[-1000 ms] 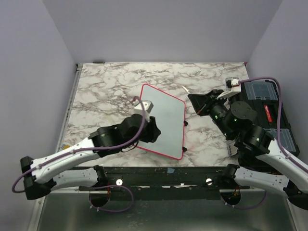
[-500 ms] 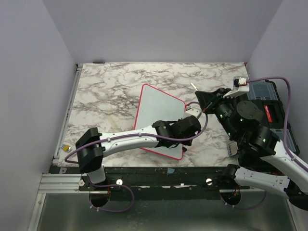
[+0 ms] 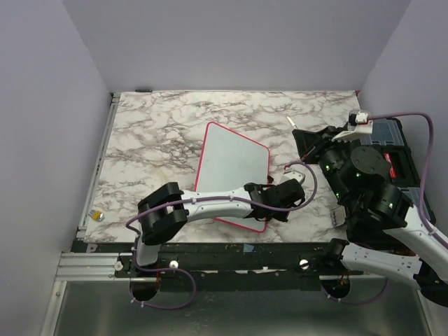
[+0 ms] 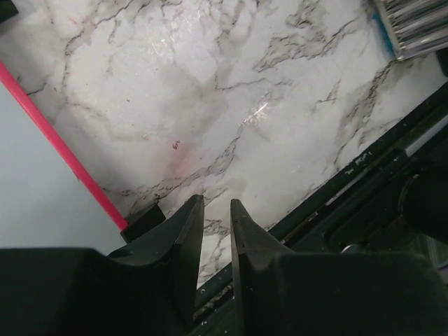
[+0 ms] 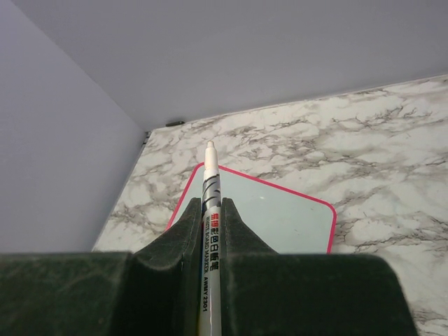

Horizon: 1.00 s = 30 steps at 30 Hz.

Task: Write a sentence on the whiteboard
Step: Move the whiteboard to the center of the board.

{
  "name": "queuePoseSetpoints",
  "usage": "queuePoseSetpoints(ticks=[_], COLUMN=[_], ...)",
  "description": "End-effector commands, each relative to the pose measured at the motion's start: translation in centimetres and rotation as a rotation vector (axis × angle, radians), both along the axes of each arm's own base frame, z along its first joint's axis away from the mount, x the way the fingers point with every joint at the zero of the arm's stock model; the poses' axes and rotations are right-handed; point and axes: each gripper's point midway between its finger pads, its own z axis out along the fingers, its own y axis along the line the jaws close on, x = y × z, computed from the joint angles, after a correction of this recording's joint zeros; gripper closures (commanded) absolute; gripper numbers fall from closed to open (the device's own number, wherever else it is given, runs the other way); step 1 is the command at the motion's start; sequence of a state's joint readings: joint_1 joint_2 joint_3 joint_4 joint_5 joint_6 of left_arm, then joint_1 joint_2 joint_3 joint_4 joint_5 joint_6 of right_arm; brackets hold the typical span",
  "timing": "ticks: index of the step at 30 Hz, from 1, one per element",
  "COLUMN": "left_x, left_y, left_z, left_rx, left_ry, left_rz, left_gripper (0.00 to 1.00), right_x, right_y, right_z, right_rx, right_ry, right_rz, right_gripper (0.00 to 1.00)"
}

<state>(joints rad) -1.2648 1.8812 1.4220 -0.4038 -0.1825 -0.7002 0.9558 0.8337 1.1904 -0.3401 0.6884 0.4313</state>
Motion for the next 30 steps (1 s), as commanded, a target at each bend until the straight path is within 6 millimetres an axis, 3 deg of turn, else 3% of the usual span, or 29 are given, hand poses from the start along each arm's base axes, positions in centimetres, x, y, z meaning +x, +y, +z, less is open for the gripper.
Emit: queuePoseSetpoints(ticks=[1,14,30], left_x=[-0.6,1.8,4.6], left_y=[-0.3,4.9,11.2], left_z=[-3.0,-7.7,-9.0], left_rx=[0.033,0.129,0.228], left_ry=[0.039,0.055,0.006], left_rz=[-0.013,0.097,0.185], left_gripper=[0.77,0.79,0.8], right_x=[-0.1,-0.1,0.1], right_y=[-0.6,-0.1,0.8], right_z=[0.7,0.0,-0.4], right_rx=[0.004,0.007,0.008], right_ry=[-0.01,0.004,0.014], right_rz=[-0.022,-0.005,0.021], right_gripper=[0.99,0.99,0.99])
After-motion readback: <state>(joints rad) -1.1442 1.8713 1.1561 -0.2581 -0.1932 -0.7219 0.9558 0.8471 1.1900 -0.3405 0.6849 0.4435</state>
